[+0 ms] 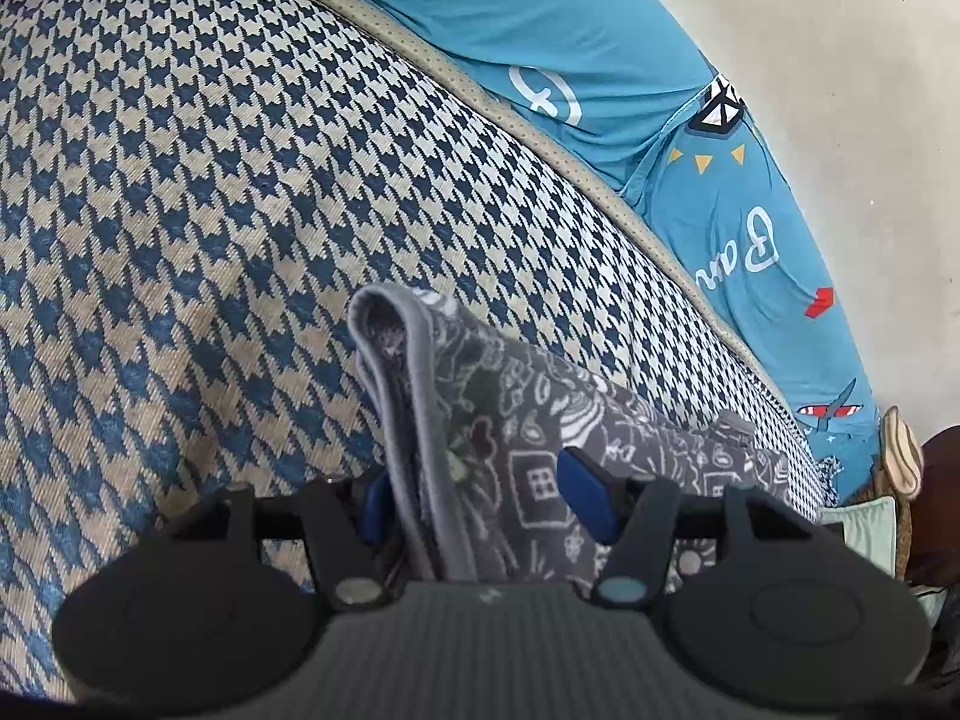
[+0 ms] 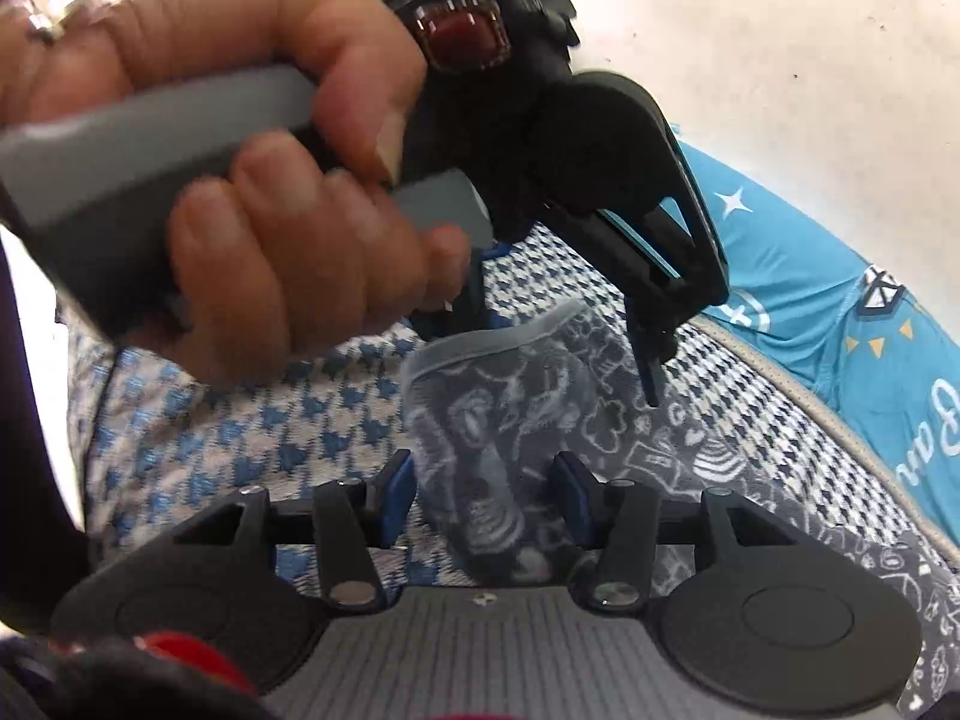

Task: Fold clothes

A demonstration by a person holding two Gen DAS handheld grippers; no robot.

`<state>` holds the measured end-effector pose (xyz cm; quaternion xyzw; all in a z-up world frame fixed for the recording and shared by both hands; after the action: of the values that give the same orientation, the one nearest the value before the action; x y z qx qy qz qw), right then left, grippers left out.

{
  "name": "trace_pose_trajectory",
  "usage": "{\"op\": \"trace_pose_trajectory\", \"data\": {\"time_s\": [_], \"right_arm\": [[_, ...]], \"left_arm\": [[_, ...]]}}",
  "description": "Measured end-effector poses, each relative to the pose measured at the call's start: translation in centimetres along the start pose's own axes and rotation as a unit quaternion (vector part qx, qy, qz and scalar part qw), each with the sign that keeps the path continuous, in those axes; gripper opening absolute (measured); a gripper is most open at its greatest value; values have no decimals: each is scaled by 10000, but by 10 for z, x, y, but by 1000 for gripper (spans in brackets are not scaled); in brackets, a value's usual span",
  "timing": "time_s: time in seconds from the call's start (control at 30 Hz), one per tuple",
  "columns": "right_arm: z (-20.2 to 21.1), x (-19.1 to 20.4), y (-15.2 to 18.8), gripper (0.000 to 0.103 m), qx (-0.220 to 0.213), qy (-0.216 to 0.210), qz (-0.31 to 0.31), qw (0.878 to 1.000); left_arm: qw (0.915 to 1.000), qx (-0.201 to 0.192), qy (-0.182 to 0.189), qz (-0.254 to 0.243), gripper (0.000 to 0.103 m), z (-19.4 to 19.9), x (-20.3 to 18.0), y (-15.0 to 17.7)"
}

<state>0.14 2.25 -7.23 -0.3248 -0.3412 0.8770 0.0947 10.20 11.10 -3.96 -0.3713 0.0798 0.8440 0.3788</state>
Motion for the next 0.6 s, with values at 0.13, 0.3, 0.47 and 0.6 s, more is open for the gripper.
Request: {"op": "trace_pose_trajectory", "data": {"time_s": [0.13, 0.3, 0.47, 0.6], "right_arm": [[-6, -2, 0, 35, 11, 79, -31, 10000], [5, -7, -7, 22, -201, 220, 11, 9996], [13, -18, -11, 22, -301, 247, -93, 9992], [14, -23, -14, 22, -325, 245, -94, 9991]], "left_arm": [[10000, -6, -25, -12, 57, 2, 2, 1], [9998, -107, -33, 134, 73, 4, 8, -6], [9995, -228, -173, 155, 97, 3, 14, -12], [9998, -140, -104, 65, 97, -5, 10, -9]]}}
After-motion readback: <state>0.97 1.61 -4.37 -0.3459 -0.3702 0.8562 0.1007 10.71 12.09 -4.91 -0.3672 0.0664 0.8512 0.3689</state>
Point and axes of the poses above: each gripper's, at about its wrist camera, not at the fingertips, and z roughly against the way its jaws point, x to its left, y to its underside, the point moved 8 cm from there along -z, roughly the way its jaws point, and after that the axes turned 14 degrees about z, right-handed, at the moved point
